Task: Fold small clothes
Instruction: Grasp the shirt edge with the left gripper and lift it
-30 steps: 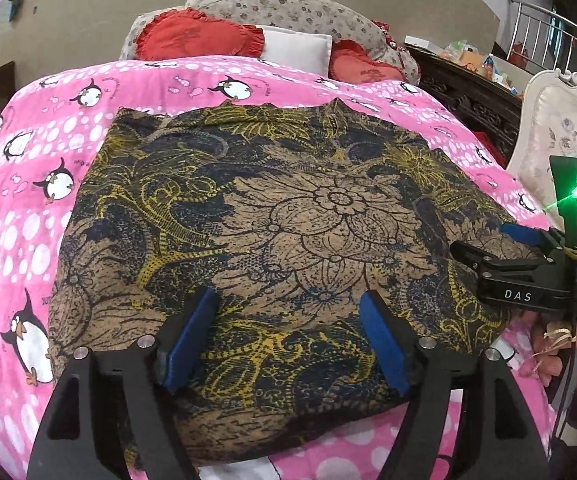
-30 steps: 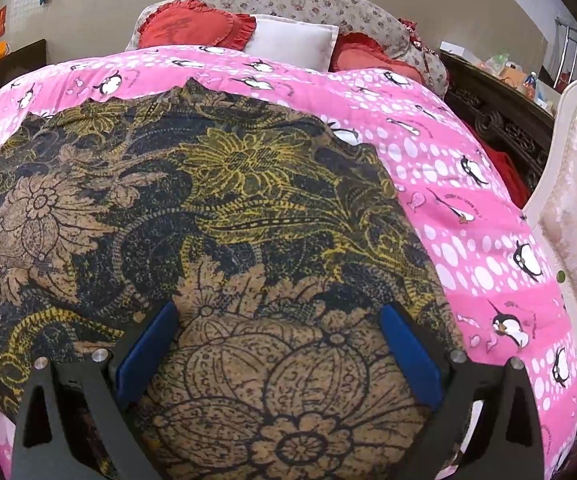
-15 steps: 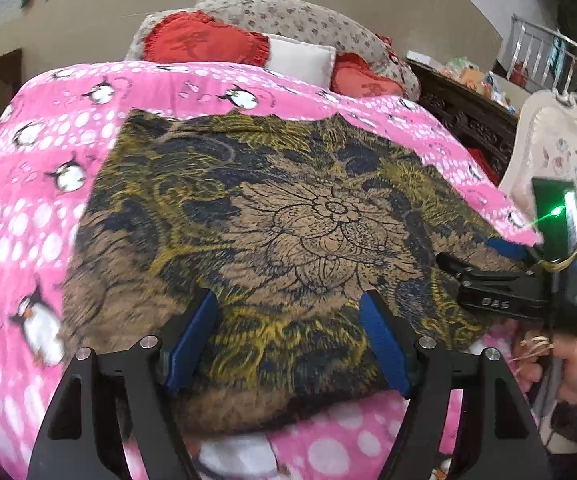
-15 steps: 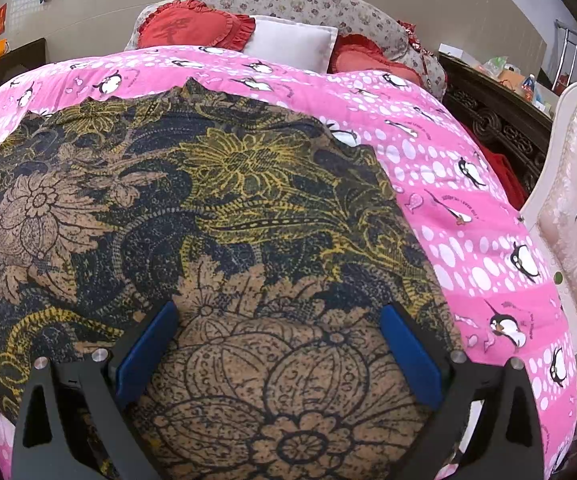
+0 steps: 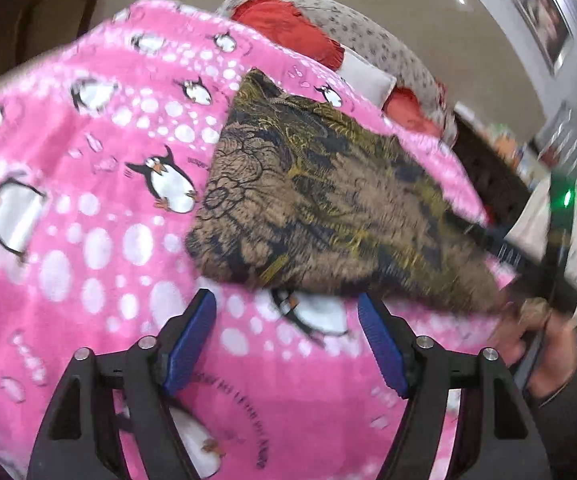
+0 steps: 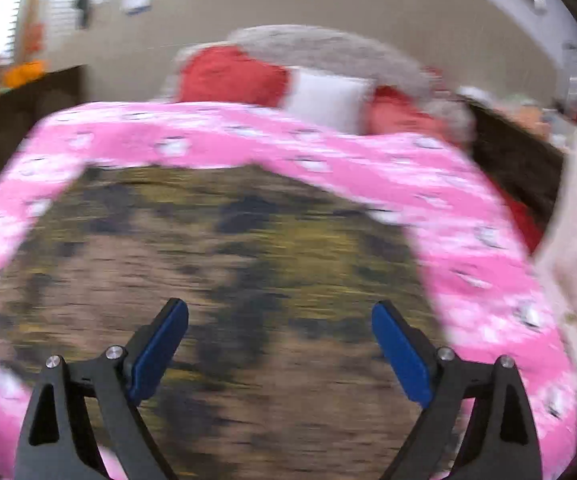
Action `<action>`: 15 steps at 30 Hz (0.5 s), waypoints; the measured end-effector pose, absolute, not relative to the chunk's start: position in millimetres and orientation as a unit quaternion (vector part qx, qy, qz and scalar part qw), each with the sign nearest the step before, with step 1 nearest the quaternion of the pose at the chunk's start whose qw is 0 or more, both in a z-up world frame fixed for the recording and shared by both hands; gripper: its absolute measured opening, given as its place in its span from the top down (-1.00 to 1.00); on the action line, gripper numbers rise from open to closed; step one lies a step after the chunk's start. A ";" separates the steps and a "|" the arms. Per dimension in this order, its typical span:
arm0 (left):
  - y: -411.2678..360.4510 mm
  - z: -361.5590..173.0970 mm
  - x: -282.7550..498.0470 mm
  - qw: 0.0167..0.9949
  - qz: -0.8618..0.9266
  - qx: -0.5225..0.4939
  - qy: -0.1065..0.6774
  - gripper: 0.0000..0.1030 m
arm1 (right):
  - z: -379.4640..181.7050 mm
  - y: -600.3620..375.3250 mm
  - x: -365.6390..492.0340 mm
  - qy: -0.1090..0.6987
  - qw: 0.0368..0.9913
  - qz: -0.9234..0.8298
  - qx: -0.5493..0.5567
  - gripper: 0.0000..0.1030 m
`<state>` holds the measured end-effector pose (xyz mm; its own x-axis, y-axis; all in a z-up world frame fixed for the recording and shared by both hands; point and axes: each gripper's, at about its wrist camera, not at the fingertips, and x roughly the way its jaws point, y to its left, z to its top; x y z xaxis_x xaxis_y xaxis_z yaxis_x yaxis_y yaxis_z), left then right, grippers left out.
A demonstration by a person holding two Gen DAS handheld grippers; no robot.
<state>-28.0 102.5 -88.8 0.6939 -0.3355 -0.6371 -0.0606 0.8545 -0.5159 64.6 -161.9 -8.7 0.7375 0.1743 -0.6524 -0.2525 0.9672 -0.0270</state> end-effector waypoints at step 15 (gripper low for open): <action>107.8 -94.5 6.4 0.833 -0.117 -0.388 0.378 0.03 | -59.2 -131.2 78.5 0.392 0.897 0.197 -0.054 -0.97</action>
<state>6.4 107.8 -94.5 0.6875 -0.4880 -0.5378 -0.0974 0.6719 -0.7342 78.5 -131.2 -59.2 0.6150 0.3117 -0.7243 -0.3966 0.9162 0.0575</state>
